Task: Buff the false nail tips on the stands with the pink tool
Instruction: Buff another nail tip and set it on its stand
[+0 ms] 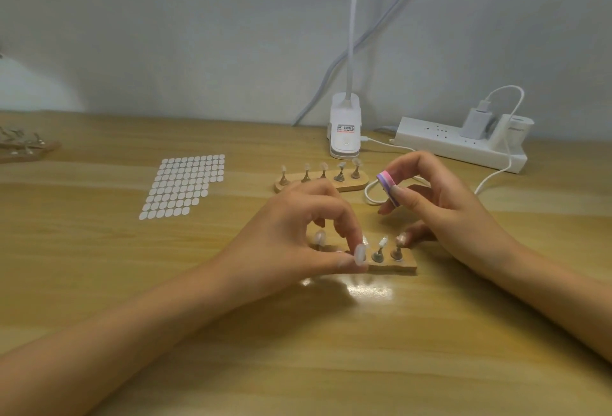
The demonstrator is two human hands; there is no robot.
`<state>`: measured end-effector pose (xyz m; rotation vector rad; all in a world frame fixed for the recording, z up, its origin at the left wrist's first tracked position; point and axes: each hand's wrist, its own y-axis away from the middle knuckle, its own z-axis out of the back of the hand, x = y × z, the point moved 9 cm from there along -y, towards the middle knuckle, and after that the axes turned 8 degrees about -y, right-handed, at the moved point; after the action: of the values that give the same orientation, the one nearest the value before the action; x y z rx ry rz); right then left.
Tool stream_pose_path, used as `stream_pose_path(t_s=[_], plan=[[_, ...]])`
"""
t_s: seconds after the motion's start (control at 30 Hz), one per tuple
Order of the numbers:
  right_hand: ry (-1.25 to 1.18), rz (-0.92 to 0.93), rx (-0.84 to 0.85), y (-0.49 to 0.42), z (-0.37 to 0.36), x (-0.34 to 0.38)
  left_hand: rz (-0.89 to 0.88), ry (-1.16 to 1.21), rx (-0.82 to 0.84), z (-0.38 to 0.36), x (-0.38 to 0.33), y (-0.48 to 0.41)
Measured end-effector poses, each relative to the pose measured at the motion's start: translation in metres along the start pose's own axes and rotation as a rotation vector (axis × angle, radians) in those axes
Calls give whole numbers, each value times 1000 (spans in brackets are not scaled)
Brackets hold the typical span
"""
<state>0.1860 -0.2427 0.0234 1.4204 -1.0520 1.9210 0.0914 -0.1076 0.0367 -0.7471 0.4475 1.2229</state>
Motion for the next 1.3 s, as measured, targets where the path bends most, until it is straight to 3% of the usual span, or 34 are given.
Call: stream_pose_path(t_s=[0.4, 0.77, 0.9, 1.0, 1.1, 1.3], plan=[[0, 2, -12, 1, 0, 1, 136, -74, -27, -7, 23, 1], [14, 33, -58, 0, 2, 4, 22, -2, -34, -15, 9, -7], [25, 62, -85, 1, 5, 8, -97, -109, -48, -15, 0, -4], [73, 166, -98, 2, 6, 20, -220, -188, -148, -6, -12, 2], [161, 346, -91, 7, 4, 39, -278, -43, -323, 14, -20, 6], [313, 641, -14, 20, -18, 69, -110, 163, -338, 19, 1, -1]])
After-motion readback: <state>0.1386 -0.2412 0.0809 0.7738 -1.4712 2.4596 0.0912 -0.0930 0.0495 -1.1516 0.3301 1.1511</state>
